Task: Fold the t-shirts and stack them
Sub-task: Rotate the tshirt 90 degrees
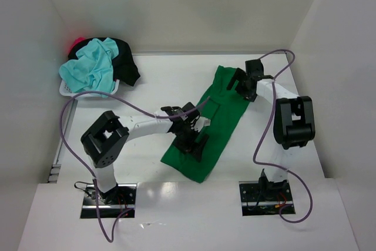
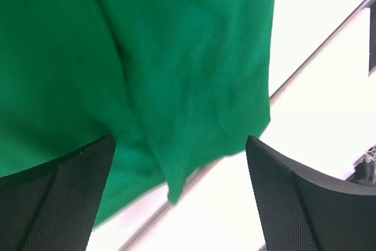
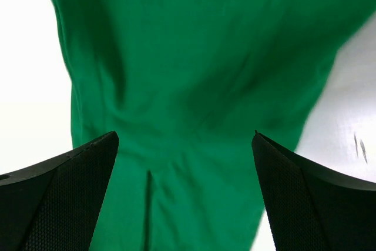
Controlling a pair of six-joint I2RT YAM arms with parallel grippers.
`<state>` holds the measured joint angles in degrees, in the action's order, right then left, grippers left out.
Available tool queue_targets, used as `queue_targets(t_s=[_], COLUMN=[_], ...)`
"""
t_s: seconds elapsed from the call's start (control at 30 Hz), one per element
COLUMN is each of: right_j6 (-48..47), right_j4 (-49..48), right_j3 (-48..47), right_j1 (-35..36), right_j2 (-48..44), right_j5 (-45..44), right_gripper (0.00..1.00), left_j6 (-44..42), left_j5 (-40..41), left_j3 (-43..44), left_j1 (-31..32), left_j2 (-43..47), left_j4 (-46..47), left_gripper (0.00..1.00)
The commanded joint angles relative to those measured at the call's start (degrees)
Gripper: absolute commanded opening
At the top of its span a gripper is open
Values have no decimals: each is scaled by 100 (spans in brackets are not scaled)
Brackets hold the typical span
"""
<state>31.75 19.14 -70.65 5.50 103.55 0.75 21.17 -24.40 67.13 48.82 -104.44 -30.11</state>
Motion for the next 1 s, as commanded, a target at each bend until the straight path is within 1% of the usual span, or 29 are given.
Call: queue_targets(t_s=[0.0,0.07,0.1,0.13,0.17,0.2,0.33,0.37,0.43,0.6,0.63,0.8,0.97], right_j6=[-178,-230,-230,-230,-291,-292,-292,-292,-345,-415,-485,-485,-485], right_j4=[19,20,72,125,125,186,397,398,451,846,907,1337,1593], right_j3=[-589,-765,-827,-888,-1002,-1064,-1319,-1433,-1556,-2215,-2329,-3278,-4305], right_j1=[57,57,57,109,109,109,224,285,347,593,689,883,1312], right_j2=[279,472,543,613,771,868,1316,1413,1668,2160,2318,2872,3417], right_j5=[-172,-224,-225,-303,-365,-365,-549,-550,-620,-1050,-1103,-1104,-893], right_gripper=[100,100,100,100,100,100,100,100,100,100,100,100,100], left_j6=[362,362,440,441,502,598,739,740,740,670,669,617,564], left_j5=[198,348,610,743,866,1267,2007,2010,2280,2458,2458,2204,2080], left_j3=[413,678,739,740,740,740,687,617,565,380,379,212,-15], left_j1=[-39,-92,-153,-153,-301,-303,-513,-514,-566,-768,-908,-1234,-1515], left_j2=[547,653,740,811,951,1022,1128,1215,1304,1690,1743,2129,2542], left_j4=[-548,-610,-680,-681,-628,-628,-680,-681,-681,-628,-628,-628,-575], left_gripper=[99,99,99,99,99,99,99,99,99,99,99,99,99])
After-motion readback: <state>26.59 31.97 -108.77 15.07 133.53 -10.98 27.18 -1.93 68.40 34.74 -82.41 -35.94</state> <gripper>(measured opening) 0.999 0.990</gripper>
